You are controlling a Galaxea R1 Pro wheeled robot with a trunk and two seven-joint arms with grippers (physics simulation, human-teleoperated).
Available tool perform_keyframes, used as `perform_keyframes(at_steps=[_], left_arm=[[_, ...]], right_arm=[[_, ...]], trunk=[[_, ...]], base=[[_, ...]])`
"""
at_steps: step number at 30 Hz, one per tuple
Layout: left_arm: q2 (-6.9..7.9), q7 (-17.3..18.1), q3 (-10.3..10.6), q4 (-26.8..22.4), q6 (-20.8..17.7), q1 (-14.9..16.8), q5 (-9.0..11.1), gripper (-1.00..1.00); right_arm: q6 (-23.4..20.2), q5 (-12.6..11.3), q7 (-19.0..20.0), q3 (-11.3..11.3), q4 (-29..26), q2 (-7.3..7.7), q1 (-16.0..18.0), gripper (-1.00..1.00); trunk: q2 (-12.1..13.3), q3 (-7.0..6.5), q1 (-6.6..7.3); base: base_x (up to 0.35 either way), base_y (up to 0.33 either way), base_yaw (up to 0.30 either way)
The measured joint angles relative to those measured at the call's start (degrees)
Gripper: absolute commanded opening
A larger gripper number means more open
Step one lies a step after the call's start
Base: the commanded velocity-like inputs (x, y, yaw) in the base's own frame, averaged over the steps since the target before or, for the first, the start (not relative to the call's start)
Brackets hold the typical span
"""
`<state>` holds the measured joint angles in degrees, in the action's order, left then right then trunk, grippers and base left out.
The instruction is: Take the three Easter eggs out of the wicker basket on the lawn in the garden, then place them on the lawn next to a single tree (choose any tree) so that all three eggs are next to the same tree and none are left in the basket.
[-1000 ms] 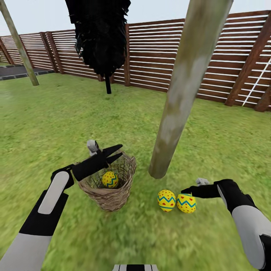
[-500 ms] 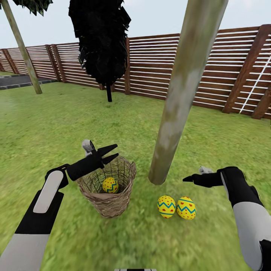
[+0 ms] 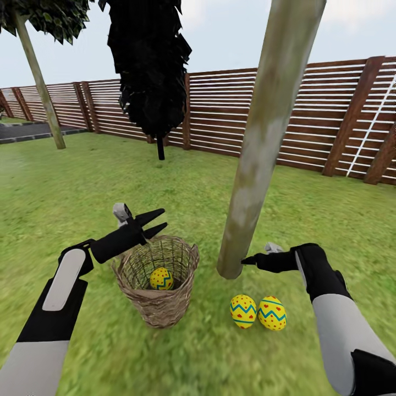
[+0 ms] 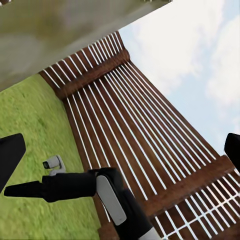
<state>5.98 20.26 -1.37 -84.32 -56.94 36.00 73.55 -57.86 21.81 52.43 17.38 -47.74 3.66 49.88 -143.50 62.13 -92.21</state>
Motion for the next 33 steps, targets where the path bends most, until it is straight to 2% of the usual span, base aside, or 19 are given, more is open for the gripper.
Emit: perform_keyframes(at_steps=[4, 8, 11, 12, 15, 16, 18, 19, 21, 22, 25, 28, 30, 33], left_arm=[[0.00, 0.0, -1.2, 0.1, -0.5, 0.0, 0.0, 1.00], [0.00, 0.0, -1.8, 0.1, -0.7, 0.0, 0.0, 1.00], [0.16, 0.0, -1.9, 0.1, -0.7, 0.0, 0.0, 1.00], [0.88, 0.0, -1.9, 0.1, -0.7, -0.1, 0.0, 1.00], [2.18, 0.0, -1.9, 0.1, -0.8, -0.1, 0.1, 1.00], [2.51, 0.1, -1.9, 0.1, -0.8, -0.1, 0.1, 1.00], [2.62, 0.1, -1.9, 0.1, -0.8, -0.1, 0.1, 1.00], [2.68, 0.1, -1.9, 0.2, -0.8, -0.1, 0.1, 1.00], [2.75, 0.1, -1.9, 0.2, -0.8, -0.1, 0.1, 1.00], [2.79, 0.1, -1.9, 0.2, -0.7, -0.1, 0.0, 1.00], [2.86, 0.0, -2.3, 0.2, -0.7, -0.1, -0.1, 1.00], [2.92, -0.1, -4.1, 0.2, -0.5, -0.1, -0.5, 1.00], [3.58, -0.2, -5.6, 0.3, -0.4, -0.1, -0.7, 1.00], [5.66, -0.2, -6.3, 0.3, -0.4, -0.1, -0.5, 1.00]], right_arm=[[0.0, 0.0, 0.0, 0.0, -0.4, -1.61, 0.0, 1.00], [-0.1, 0.1, 0.0, 0.0, -3.8, -3.87, 0.0, 1.00], [-0.1, 0.1, 0.0, -0.3, -8.2, -5.73, -0.1, 1.00], [-0.2, 0.0, 0.0, -0.3, -9.5, -6.60, -0.1, 1.00], [-0.1, 0.1, 0.0, -1.2, -10.3, -7.83, -0.2, 1.00], [-0.2, 0.1, 0.0, -2.7, -10.5, -8.64, -0.2, 1.00], [-0.1, 0.2, 0.0, -3.8, -10.5, -9.14, -0.2, 1.00], [-0.2, 0.0, 0.0, -5.5, -10.5, -9.96, -0.3, 1.00], [-0.1, 0.2, 0.0, -6.7, -10.4, -10.85, -0.4, 1.00], [-0.2, 0.1, -0.2, -9.2, -10.3, -11.36, -1.0, 1.00], [-0.1, 0.3, -0.6, -12.4, -10.1, -11.55, -1.4, 1.00], [-0.1, 0.4, -1.7, -14.8, -10.0, -11.71, -1.8, 1.00], [-0.1, 0.4, -3.9, -16.6, -10.0, -12.11, -2.1, 1.00], [-0.1, 0.3, -7.2, -18.1, -10.0, -12.48, -2.2, 1.00]], trunk=[[0.1, -0.89, 0.10], [0.1, -1.77, 0.21], [0.1, -2.44, 0.29], [0.2, -2.66, 0.31], [0.2, -3.33, 0.39], [0.2, -3.55, 0.41], [0.2, -3.99, 0.46], [0.3, -4.21, 0.49], [0.5, -4.64, 0.64], [0.9, -4.82, 0.85], [2.1, -5.36, 1.51], [3.3, -5.89, 2.17], [4.1, -6.25, 2.61], [5.3, -6.79, 3.27]], base=[[0.000, 0.000, 0.000], [0.000, 0.000, 0.000], [0.000, 0.000, 0.000], [0.000, 0.000, 0.000], [0.000, 0.000, 0.000], [0.000, 0.000, 0.000], [0.000, 0.000, 0.000], [0.000, 0.000, 0.000], [0.000, 0.000, 0.000], [0.000, 0.000, 0.000], [0.000, 0.000, 0.000], [0.000, 0.000, 0.000], [0.000, 0.000, 0.000], [0.000, 0.000, 0.000]])
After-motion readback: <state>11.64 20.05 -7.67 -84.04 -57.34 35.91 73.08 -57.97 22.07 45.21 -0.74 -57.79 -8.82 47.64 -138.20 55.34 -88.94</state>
